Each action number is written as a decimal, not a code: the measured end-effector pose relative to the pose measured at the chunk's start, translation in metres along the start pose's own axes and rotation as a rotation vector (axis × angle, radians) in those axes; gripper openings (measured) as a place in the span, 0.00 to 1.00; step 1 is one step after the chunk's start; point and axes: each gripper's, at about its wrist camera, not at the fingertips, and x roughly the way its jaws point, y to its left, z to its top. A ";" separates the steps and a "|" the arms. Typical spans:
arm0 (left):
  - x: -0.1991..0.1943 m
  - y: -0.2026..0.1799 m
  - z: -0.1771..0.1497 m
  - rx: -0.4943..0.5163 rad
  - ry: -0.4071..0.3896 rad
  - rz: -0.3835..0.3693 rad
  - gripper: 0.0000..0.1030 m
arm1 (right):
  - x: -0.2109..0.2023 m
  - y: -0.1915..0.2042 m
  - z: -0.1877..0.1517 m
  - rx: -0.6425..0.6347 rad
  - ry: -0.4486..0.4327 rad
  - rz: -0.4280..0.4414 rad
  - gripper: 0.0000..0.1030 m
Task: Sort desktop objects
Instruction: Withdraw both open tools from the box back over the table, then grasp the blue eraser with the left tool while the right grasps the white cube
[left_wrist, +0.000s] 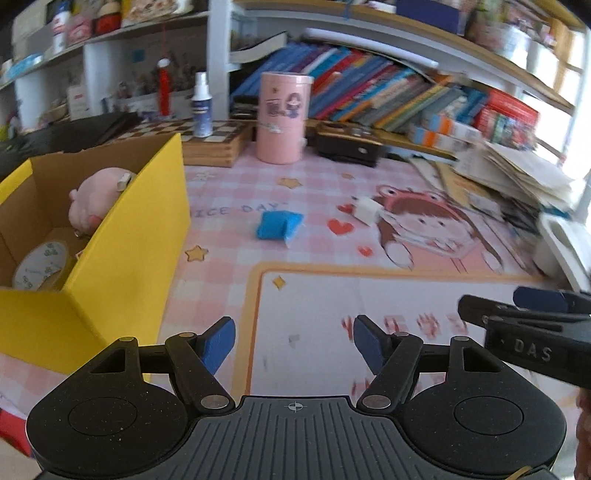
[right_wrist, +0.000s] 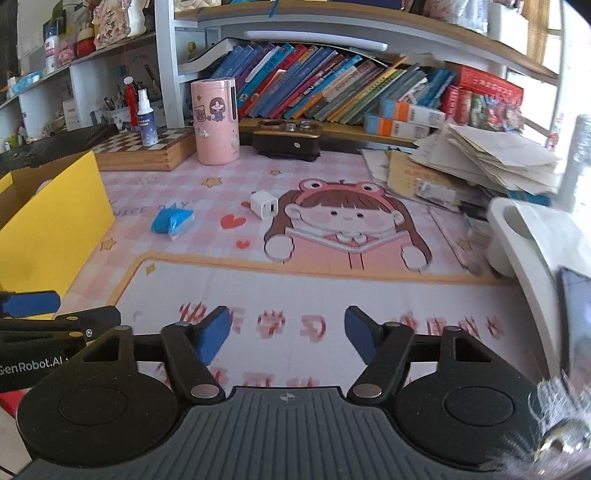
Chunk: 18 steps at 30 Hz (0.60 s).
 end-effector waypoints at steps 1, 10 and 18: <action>0.006 -0.001 0.004 -0.011 -0.005 0.007 0.68 | 0.006 -0.003 0.005 -0.001 -0.002 0.009 0.60; 0.059 -0.005 0.043 -0.041 -0.021 0.077 0.67 | 0.072 -0.017 0.051 -0.045 -0.013 0.098 0.53; 0.113 0.003 0.061 -0.046 0.014 0.116 0.61 | 0.136 -0.013 0.085 -0.127 -0.011 0.158 0.50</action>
